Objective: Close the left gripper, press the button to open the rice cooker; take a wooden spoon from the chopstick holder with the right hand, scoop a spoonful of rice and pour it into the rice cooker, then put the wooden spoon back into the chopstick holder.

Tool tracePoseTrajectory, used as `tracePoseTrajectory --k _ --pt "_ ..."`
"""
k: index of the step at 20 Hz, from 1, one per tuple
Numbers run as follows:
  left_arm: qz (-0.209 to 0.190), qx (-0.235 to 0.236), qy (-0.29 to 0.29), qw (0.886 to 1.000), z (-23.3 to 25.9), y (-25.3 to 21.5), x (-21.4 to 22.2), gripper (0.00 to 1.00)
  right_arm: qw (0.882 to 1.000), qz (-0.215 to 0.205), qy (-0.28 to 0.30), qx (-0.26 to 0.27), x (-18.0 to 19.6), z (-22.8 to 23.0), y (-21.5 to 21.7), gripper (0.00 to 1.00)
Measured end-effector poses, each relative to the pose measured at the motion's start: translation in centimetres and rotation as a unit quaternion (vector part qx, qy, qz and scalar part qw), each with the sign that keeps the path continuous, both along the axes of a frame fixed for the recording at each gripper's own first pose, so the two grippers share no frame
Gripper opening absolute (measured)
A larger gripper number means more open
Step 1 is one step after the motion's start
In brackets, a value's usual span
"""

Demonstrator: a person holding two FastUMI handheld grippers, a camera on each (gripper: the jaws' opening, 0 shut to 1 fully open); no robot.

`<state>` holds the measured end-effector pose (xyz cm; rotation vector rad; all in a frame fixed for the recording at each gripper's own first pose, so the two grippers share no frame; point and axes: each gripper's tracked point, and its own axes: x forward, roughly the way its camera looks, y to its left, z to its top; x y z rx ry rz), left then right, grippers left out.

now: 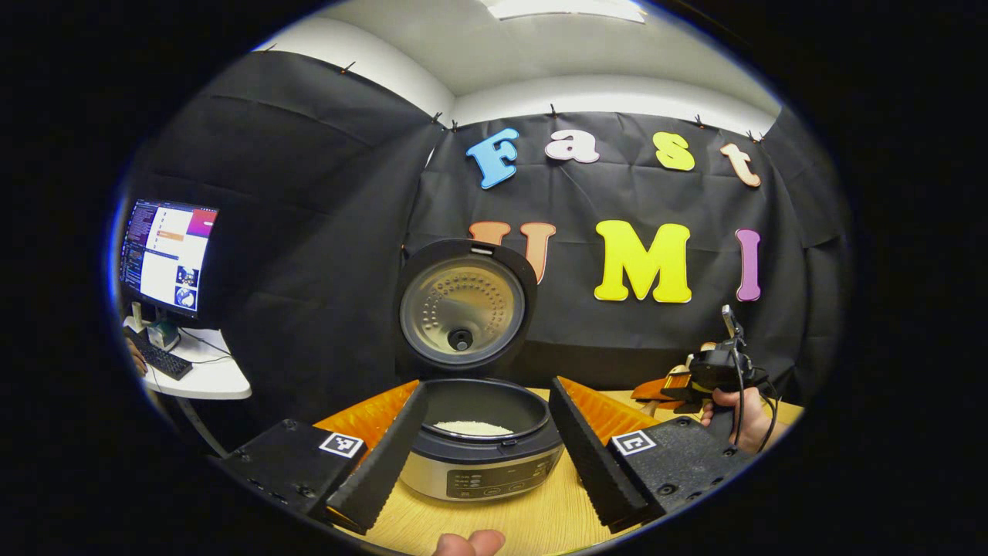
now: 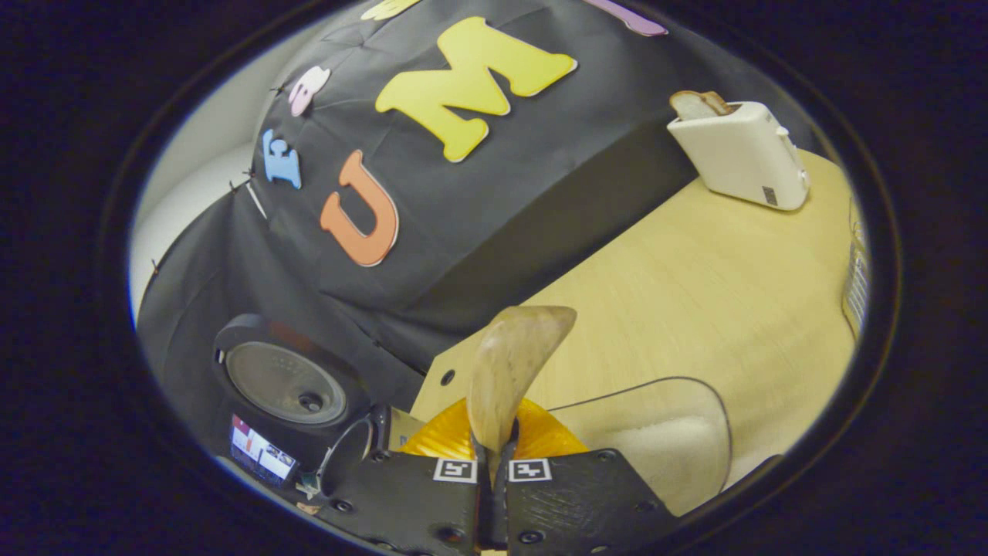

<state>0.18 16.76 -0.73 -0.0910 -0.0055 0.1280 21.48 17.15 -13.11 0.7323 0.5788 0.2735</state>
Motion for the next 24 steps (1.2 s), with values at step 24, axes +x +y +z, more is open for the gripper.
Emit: tracePoseTrajectory --k 24 --pt "0.037 0.063 0.065 0.995 -3.8 4.3 -0.3 1.00 0.993 0.056 -0.089 0.055 2.9 15.0 11.3 0.00"
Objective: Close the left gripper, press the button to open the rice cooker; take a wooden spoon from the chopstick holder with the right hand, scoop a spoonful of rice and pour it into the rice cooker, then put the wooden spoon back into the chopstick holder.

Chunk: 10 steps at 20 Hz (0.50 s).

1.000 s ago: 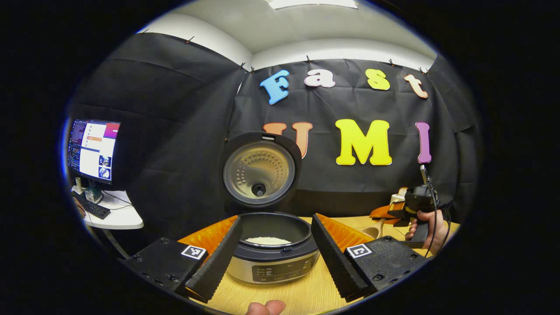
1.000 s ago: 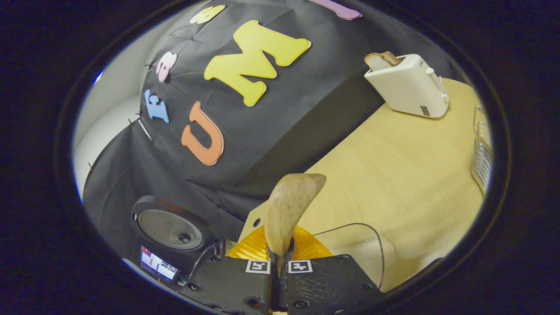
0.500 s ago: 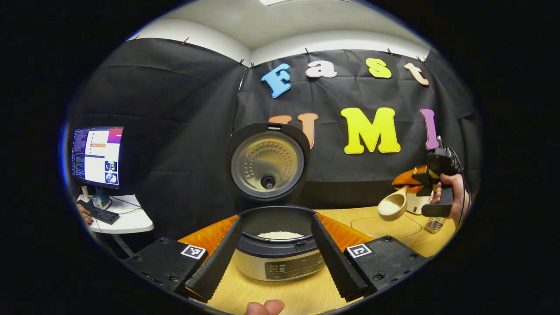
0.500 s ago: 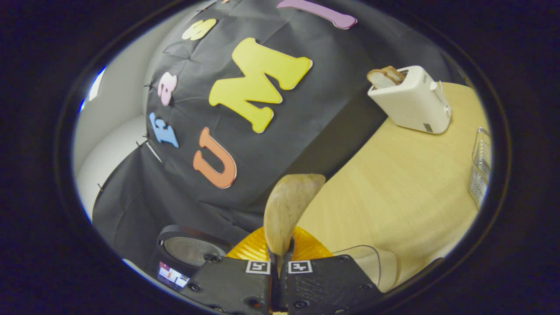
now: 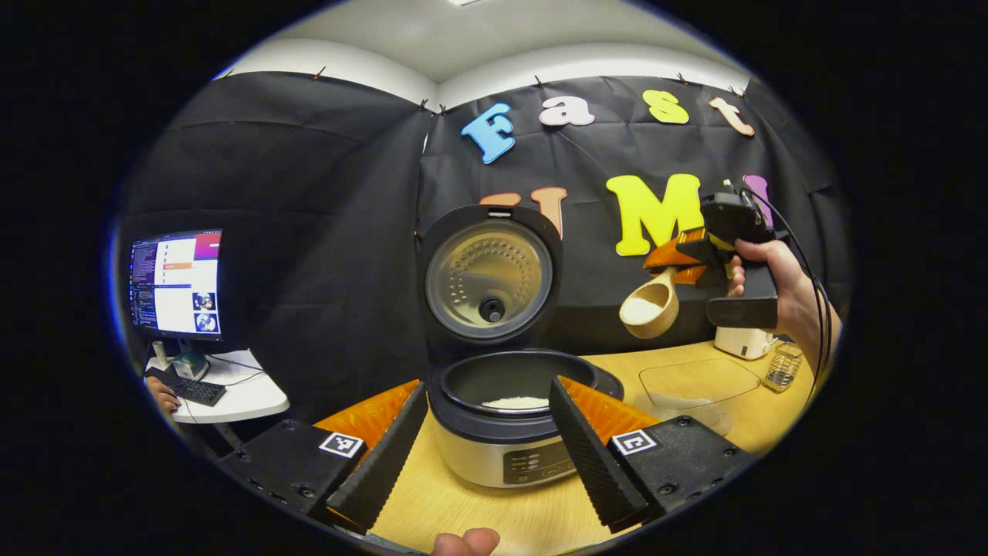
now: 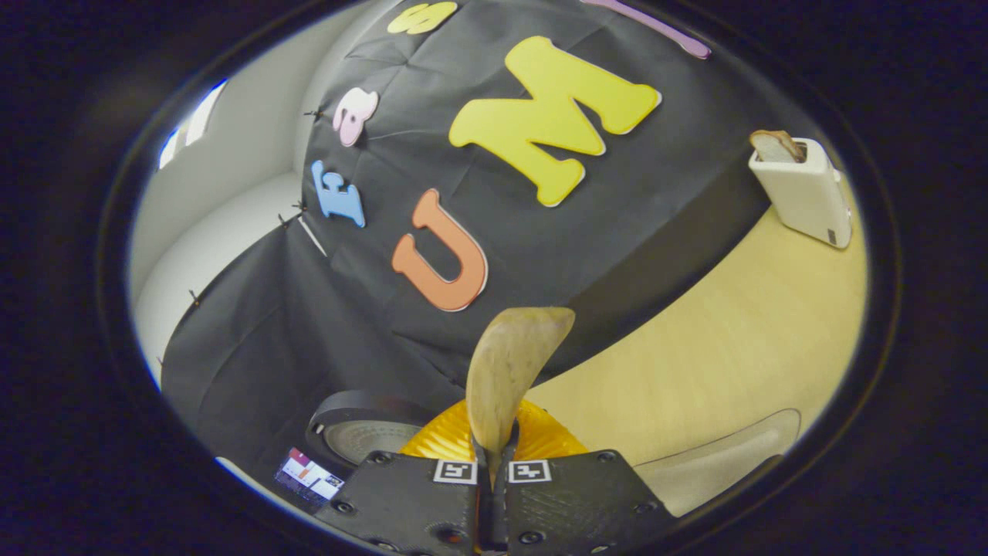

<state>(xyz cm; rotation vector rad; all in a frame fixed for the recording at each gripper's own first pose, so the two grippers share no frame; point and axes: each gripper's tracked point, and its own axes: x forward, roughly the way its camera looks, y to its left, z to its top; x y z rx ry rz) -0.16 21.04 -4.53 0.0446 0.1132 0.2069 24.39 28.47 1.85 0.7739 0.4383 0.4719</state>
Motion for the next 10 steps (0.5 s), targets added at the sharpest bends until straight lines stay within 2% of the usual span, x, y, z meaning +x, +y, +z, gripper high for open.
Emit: tracePoseTrajectory --k 5,10 --pt "0.021 -0.022 -0.001 1.000 -0.3 2.0 -0.5 1.00 0.997 0.036 -0.029 -0.058 0.1 -0.2 6.7 0.00" --pt "0.039 -0.026 -0.005 0.999 0.0 3.5 -1.2 1.00 0.986 0.048 -0.080 -0.138 -0.1 -0.4 9.9 0.00"
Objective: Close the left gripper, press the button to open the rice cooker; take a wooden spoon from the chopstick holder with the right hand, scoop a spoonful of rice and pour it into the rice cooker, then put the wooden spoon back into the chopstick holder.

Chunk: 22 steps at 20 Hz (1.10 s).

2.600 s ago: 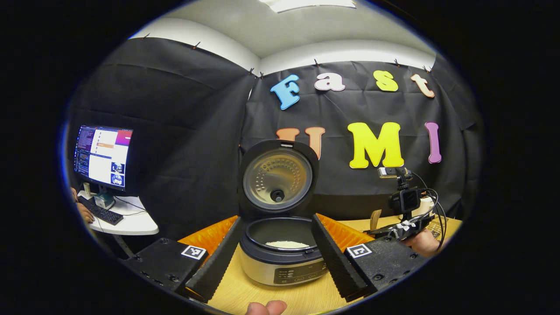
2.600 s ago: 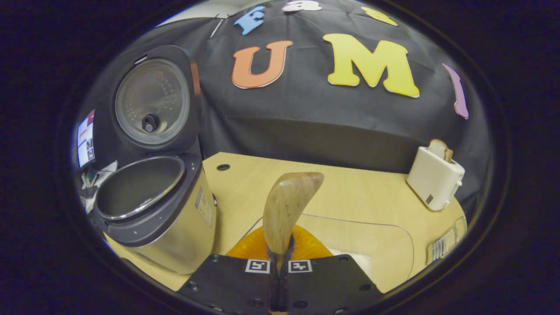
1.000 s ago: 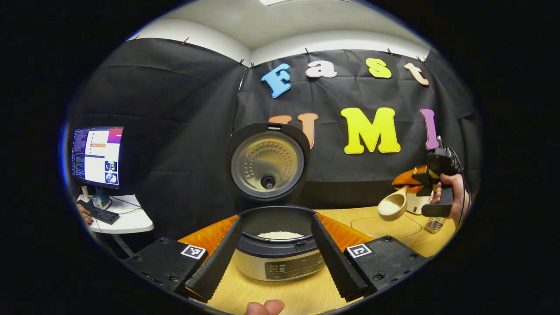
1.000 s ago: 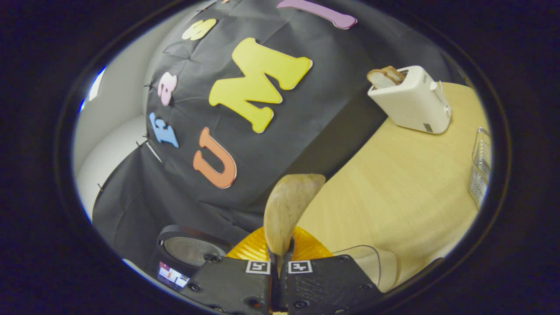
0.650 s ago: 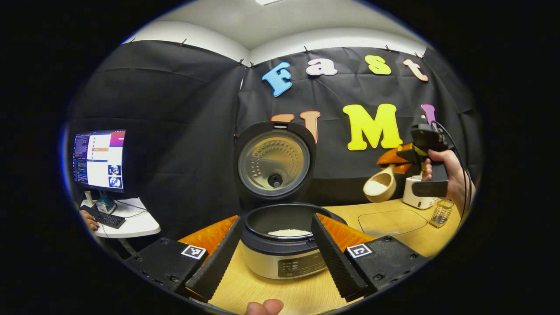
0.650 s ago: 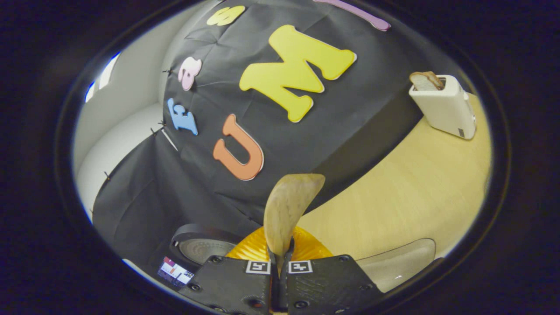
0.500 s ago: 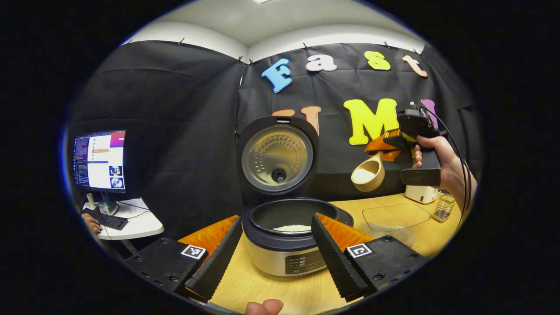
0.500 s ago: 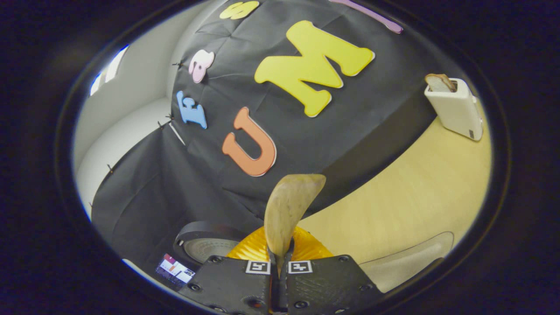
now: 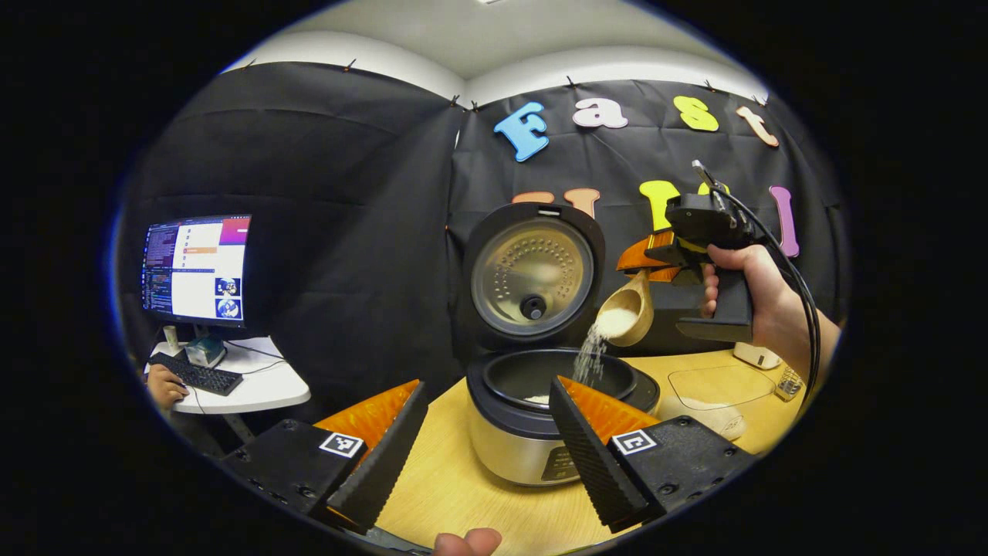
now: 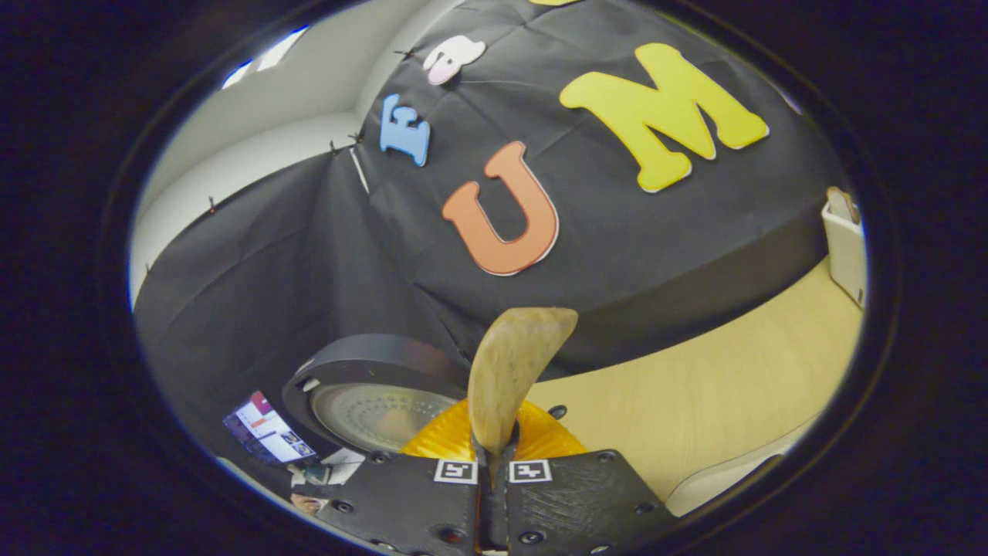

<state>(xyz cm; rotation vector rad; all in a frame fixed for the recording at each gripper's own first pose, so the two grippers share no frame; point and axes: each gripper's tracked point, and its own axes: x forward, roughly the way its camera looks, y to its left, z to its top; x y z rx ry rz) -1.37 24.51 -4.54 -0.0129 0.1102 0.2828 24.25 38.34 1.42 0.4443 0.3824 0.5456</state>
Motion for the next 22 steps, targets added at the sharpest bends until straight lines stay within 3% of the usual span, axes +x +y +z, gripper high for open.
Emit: tracePoseTrajectory --k 6,7,8,12,15,20,22 --pt "0.001 -0.006 -0.003 1.000 0.3 -0.1 -0.2 1.00 0.995 0.010 -0.067 -0.070 -1.2 1.3 2.5 0.00" --pt "0.000 -0.008 -0.004 1.000 0.4 -0.1 -0.2 0.94 0.994 0.015 -0.077 -0.081 -1.6 1.5 3.0 0.00" --pt "0.001 -0.009 -0.005 1.000 0.5 -0.1 -0.2 1.00 0.992 0.020 -0.088 -0.090 -2.0 1.7 3.6 0.00" --pt "0.009 -0.008 -0.010 1.000 1.0 0.4 -0.8 1.00 0.982 0.029 -0.137 -0.131 -2.8 2.4 5.0 0.00" --pt "0.013 -0.013 -0.021 1.000 1.6 0.7 -1.1 1.00 0.967 0.038 -0.190 -0.165 -4.1 3.5 6.2 0.00" --pt "0.020 -0.016 -0.014 1.000 1.1 1.1 -1.3 1.00 0.922 0.049 -0.302 -0.236 -6.6 5.8 8.8 0.00" --pt "0.028 -0.012 -0.012 0.999 1.1 1.6 -1.5 0.98 0.912 0.053 -0.322 -0.248 -7.2 6.1 9.4 0.00"
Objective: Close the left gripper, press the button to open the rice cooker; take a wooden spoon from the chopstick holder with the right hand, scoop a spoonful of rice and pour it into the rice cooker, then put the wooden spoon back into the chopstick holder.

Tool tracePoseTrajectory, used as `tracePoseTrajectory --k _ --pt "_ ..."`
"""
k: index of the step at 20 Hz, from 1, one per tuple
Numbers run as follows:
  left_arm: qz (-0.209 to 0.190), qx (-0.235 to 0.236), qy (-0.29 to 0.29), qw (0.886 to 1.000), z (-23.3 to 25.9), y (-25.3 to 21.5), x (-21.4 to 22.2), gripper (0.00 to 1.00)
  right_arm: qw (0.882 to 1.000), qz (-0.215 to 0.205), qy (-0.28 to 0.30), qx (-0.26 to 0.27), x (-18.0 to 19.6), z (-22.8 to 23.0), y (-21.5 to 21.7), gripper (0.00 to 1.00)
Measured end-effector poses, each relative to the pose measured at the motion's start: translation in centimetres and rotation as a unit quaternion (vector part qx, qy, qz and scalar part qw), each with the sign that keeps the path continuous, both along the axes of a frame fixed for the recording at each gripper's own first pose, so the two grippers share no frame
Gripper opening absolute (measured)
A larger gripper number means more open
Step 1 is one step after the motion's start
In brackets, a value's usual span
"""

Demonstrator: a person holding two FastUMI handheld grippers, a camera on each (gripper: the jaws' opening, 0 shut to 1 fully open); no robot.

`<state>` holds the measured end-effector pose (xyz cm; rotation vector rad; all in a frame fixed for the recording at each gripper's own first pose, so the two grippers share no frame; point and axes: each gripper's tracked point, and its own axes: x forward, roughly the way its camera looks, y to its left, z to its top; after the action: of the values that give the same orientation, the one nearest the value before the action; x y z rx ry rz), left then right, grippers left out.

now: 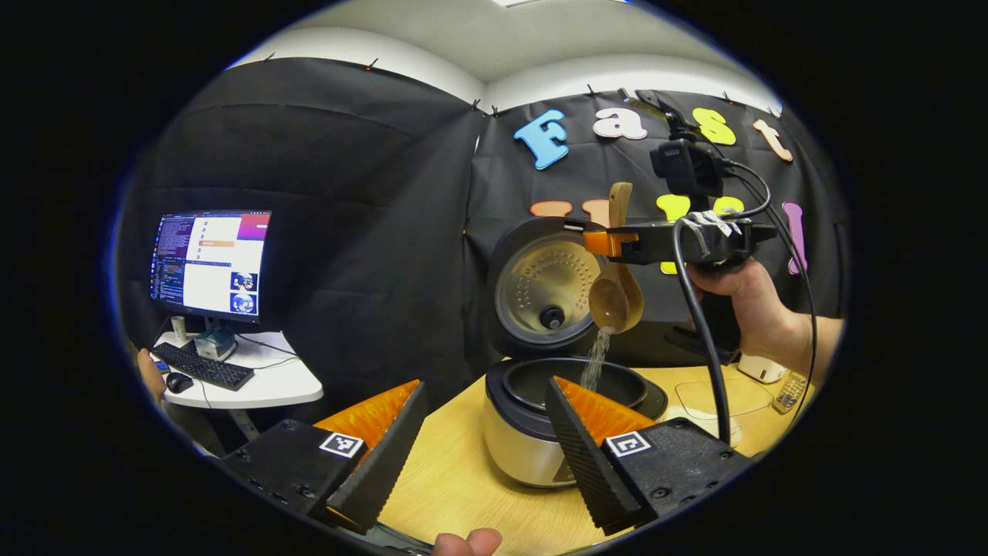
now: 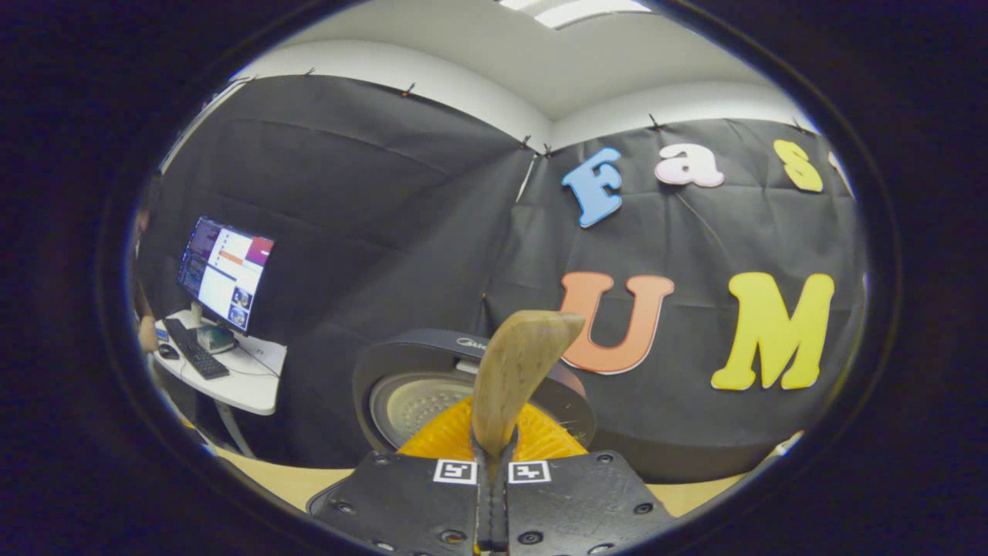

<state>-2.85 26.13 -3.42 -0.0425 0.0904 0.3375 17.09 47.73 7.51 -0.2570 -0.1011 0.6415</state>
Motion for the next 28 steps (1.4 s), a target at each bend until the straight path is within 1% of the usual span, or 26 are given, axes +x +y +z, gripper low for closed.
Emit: tracePoseTrajectory --k 3,7,8,9,14,15,16,17,19,20,21,22,23,24,25,26,27,28 --pt "0.003 -0.004 -0.005 1.000 0.2 0.3 -0.2 0.98 1.000 0.000 -0.016 -0.013 -0.2 0.1 0.3 0.00" --pt "0.004 -0.006 -0.011 1.000 0.6 0.4 -0.4 0.98 1.000 -0.005 -0.008 -0.019 0.2 -0.6 0.1 0.00" --pt "0.006 -0.005 -0.010 1.000 0.7 0.5 -0.5 1.00 1.000 -0.008 -0.001 -0.020 0.3 -0.8 0.0 0.00" --pt "0.007 -0.004 -0.011 1.000 0.6 0.5 -0.6 0.98 1.000 -0.006 0.009 -0.018 0.3 -1.1 0.0 0.00" --pt "0.008 -0.003 -0.011 1.000 0.8 0.3 -0.6 0.98 0.999 -0.007 0.040 0.003 0.4 -1.4 -0.7 0.00" --pt "0.011 -0.002 -0.010 1.000 0.9 0.4 -0.7 0.98 0.999 -0.004 0.051 0.010 0.3 -1.4 -0.8 0.03" --pt "0.012 -0.001 -0.009 1.000 1.0 0.2 -0.6 0.98 0.998 -0.002 0.060 0.019 0.3 -1.3 -1.1 0.00" --pt "0.014 0.001 -0.010 1.000 1.2 0.1 -0.6 0.98 0.997 -0.001 0.071 0.030 0.2 -1.2 -1.7 0.00" --pt "0.021 0.015 -0.009 1.000 1.7 -0.1 -0.8 0.98 0.992 0.007 0.106 0.062 0.0 -0.9 -2.7 0.00" --pt "0.024 0.021 -0.012 0.999 2.0 -0.2 -0.8 0.98 0.989 0.009 0.125 0.078 0.0 -0.8 -3.3 0.03" --pt "0.021 0.021 -0.014 0.999 2.2 -0.5 -0.6 0.98 0.986 0.009 0.141 0.094 -0.1 -0.6 -4.4 0.03" --pt "0.018 0.019 -0.016 1.000 2.3 -1.0 -0.4 0.98 0.982 0.008 0.153 0.108 -0.1 -0.3 -5.4 0.00" --pt "0.014 0.017 -0.017 1.000 2.5 -1.8 -0.2 0.98 0.978 0.007 0.166 0.123 -0.2 -0.1 -6.6 0.02" --pt "0.008 0.017 -0.015 1.000 2.7 -2.6 0.0 0.98 0.973 0.006 0.182 0.139 -0.3 -0.1 -7.9 0.00" --pt "0.001 0.018 -0.008 1.000 2.5 -3.4 0.1 0.98 0.968 0.003 0.198 0.156 -0.2 -0.4 -9.6 0.00" --pt "-0.004 0.023 -0.006 1.000 2.5 -3.9 0.1 1.00 0.962 -0.003 0.212 0.173 -0.1 -0.5 -11.4 0.00" --pt "-0.008 0.031 -0.005 0.999 2.8 -4.5 0.0 0.98 0.958 -0.013 0.220 0.185 -0.2 -0.5 -13.3 0.00" --pt "-0.010 0.038 -0.006 0.999 3.1 -5.0 0.2 0.98 0.955 -0.025 0.222 0.197 0.1 -0.2 -15.7 0.00"
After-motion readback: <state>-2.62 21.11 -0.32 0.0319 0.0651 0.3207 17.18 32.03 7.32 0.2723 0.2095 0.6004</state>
